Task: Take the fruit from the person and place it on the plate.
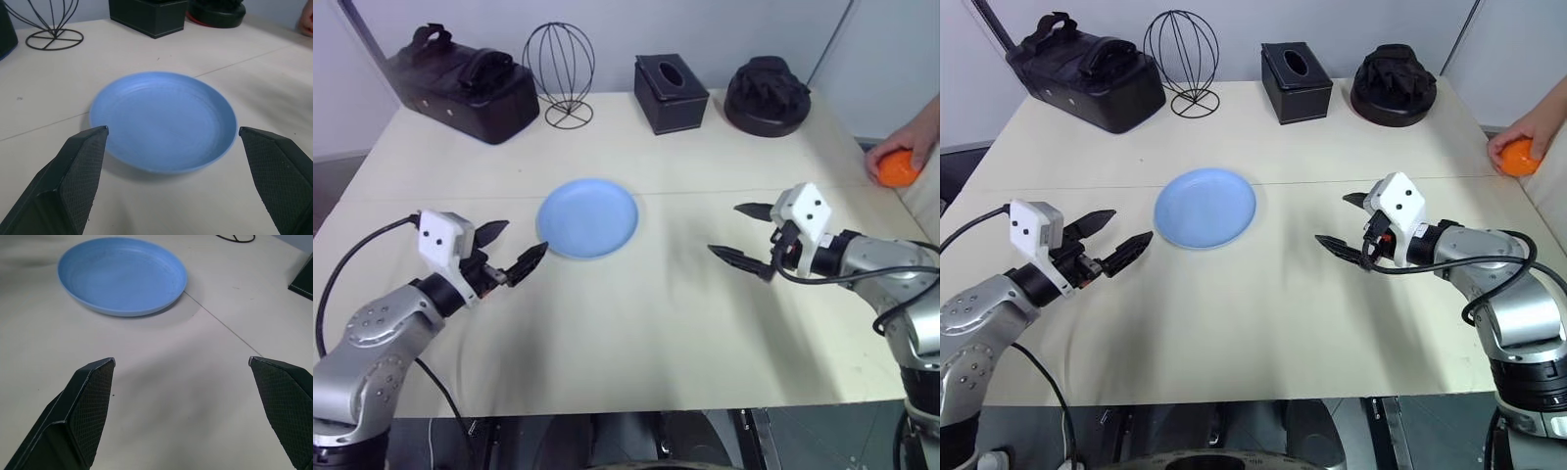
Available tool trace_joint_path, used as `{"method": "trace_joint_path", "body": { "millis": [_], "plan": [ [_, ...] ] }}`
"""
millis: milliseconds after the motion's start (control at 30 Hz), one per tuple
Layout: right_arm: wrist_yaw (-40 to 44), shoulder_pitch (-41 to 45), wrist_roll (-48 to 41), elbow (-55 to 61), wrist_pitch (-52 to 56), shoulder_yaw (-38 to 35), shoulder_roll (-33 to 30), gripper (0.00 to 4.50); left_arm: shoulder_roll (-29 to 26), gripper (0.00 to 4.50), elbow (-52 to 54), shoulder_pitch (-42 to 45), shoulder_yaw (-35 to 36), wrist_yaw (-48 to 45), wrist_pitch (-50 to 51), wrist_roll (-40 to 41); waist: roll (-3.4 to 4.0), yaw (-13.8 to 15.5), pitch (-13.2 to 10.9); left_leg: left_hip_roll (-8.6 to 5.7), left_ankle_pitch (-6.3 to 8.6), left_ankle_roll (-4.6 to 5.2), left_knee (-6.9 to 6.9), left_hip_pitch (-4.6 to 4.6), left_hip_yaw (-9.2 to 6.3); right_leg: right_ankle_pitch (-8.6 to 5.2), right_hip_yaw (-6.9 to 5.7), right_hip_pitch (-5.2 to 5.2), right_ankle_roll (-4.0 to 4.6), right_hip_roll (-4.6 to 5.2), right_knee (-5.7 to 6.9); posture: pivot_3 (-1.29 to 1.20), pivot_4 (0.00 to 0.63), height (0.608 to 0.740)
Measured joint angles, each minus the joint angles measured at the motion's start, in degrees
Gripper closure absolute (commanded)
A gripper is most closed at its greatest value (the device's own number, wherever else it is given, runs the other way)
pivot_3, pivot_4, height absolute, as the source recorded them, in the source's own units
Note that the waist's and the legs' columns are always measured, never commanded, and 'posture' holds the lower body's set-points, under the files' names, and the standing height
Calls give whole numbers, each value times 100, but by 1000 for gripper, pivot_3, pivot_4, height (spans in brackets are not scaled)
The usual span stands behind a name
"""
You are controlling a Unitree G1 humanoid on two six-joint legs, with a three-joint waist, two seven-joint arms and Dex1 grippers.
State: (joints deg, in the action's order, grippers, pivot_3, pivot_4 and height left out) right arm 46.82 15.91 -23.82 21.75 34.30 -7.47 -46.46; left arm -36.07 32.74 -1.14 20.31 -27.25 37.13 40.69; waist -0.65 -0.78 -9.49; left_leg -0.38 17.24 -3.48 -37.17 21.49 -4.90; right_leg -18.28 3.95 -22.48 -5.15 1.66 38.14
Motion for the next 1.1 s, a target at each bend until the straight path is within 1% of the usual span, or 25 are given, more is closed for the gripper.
{"method": "trace_joint_path", "body": {
  "millis": [200, 467, 700, 1100],
  "plan": [
    [-28, 2, -16, 86, 42, 25, 34, 0, 74, 28, 34, -1, 103, 171, 72, 126, 0, 1, 0, 0, 0, 0, 0, 0, 0, 0, 0, 0, 0, 1, 0, 0, 150, 740],
    [-44, 130, -6, 91, 68, 138, 58, 0, 25, 28, 89, -43, 164, 164, 77, 126, 0, -2, 0, 0, 0, 0, 0, 0, 0, 0, 0, -1, 0, 0, 0, 0, 150, 740],
    [-40, 254, 0, 37, 61, 207, 85, 0, 27, 28, 89, -57, 166, 147, 66, 99, 0, 0, 0, 0, 0, 0, 0, 0, 0, 0, 0, -1, 0, 1, 0, 0, 150, 740],
    [-50, 220, 0, 35, 57, 207, 84, 0, 40, 28, 87, 66, 96, 145, 64, -5, 0, 0, 0, 0, 0, 0, 0, 0, 1, 0, 0, -1, 0, 1, 0, 0, 150, 740]
  ]
}}
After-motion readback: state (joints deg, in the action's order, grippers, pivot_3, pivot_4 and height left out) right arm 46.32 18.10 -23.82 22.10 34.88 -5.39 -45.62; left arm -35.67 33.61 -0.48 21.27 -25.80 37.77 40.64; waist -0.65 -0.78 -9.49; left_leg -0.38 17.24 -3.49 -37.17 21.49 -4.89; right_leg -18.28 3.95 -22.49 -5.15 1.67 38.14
